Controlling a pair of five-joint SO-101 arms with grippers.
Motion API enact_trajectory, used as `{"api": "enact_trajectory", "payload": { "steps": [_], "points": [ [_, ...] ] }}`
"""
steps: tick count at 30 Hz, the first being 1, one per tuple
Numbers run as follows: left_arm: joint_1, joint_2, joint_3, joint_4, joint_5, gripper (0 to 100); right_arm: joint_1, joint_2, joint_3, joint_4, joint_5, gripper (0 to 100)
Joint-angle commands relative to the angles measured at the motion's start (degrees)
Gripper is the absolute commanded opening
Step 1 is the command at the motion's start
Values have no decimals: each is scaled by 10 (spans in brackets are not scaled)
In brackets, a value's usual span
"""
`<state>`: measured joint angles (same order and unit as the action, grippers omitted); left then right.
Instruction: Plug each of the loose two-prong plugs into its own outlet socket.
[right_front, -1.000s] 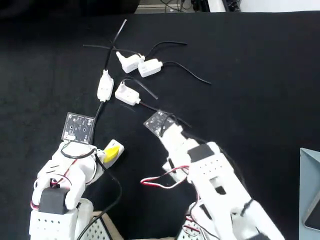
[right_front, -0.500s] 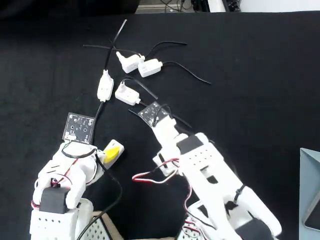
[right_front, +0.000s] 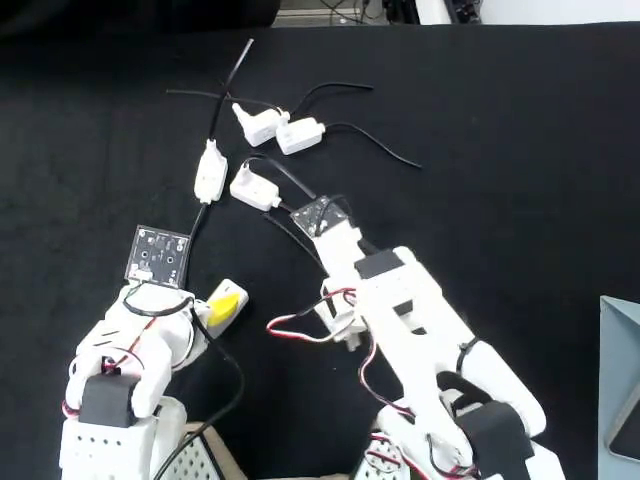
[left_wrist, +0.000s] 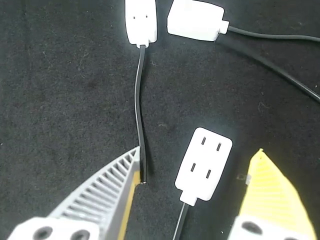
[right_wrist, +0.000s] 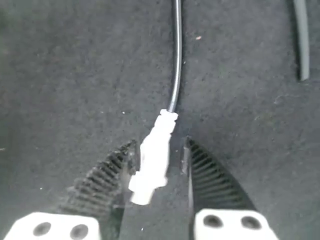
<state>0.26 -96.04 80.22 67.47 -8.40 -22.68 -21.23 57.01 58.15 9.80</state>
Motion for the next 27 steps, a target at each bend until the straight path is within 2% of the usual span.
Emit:
{"api": "enact_trajectory", "payload": {
  "steps": [1,9,15,24,27],
  "points": [
    [-3,-4,-4,-11,3,332,12,2,-30,1,-34,136],
    [-3,-4,-4,-11,3,332,12,7,-29,1,-39,133],
    [-3,-4,-4,-11,3,332,9,7,-21,0,-40,52],
    [-3,-4,-4,-10,3,332,9,7,-19,12,-40,54],
    [-3,-4,-4,-10,3,332,9,7,-22,35,-40,85]
  ]
}}
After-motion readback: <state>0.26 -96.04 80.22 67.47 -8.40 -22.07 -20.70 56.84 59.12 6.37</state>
